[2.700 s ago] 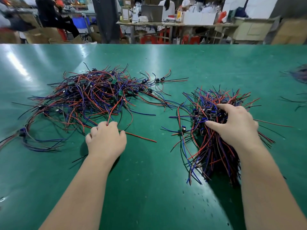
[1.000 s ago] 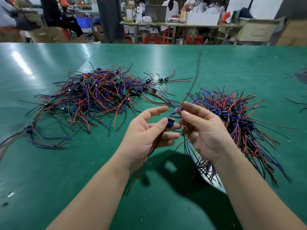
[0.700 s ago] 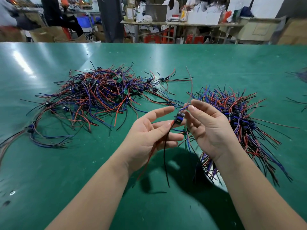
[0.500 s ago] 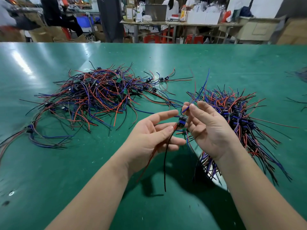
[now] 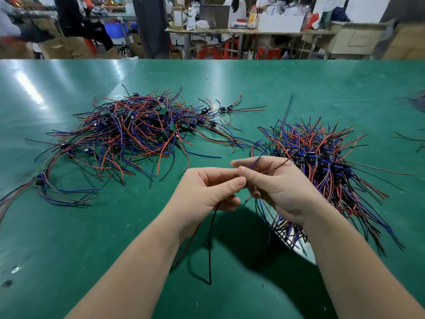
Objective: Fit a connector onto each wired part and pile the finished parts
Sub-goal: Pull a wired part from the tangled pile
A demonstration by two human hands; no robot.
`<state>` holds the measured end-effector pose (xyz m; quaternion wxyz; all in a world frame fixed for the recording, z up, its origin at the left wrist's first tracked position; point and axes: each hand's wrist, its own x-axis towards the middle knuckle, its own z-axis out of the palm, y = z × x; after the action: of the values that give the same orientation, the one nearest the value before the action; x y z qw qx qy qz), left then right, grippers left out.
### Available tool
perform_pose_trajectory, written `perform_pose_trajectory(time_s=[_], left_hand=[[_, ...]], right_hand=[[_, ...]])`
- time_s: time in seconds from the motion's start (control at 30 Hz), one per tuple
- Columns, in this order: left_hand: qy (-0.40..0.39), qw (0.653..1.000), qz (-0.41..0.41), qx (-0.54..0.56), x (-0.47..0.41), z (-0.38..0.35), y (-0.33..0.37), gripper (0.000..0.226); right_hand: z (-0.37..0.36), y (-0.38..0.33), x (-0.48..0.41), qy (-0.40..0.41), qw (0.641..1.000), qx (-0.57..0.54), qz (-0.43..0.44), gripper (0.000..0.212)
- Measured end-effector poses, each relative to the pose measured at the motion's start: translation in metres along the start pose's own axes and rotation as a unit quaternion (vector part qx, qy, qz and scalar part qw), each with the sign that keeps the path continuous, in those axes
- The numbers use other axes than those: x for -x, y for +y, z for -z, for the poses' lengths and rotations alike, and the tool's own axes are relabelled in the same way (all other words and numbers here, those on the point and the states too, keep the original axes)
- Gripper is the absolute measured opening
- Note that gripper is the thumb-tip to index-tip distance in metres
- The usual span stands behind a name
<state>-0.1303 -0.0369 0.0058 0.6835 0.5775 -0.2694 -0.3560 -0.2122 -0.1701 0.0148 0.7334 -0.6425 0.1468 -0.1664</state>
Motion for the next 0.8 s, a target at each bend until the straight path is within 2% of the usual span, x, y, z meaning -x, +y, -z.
perform_pose_trajectory(time_s=[0.07, 0.17, 0.33, 0.57, 0.7, 0.8], left_hand=[[-0.008, 1.000, -0.001, -0.023, 0.001, -0.001, 0.000, 0.018], [-0.010, 1.000, 0.014, -0.026, 0.000, -0.001, 0.001, 0.022], [-0.016, 1.000, 0.022, -0.013, 0.001, 0.004, 0.004, 0.025], [-0.046, 0.998, 0.038, -0.024, 0.003, 0.001, 0.004, 0.020], [-0.082, 0.994, 0.049, -0.049, 0.003, 0.001, 0.001, 0.018], [-0.104, 0.990, 0.061, -0.072, 0.003, 0.002, -0.001, 0.013]], right_hand=[[0.006, -0.003, 0.001, -0.028, 0.999, 0.021, -0.031, 0.024], [0.015, -0.008, 0.001, -0.052, 0.998, -0.006, -0.047, 0.014], [0.014, -0.007, 0.000, -0.049, 0.998, -0.031, -0.016, 0.010], [0.020, -0.008, -0.003, 0.045, 0.996, 0.028, 0.071, 0.013], [0.028, -0.015, -0.004, 0.133, 0.986, -0.016, 0.096, 0.010], [0.035, -0.017, -0.005, 0.192, 0.973, -0.042, 0.118, 0.017]])
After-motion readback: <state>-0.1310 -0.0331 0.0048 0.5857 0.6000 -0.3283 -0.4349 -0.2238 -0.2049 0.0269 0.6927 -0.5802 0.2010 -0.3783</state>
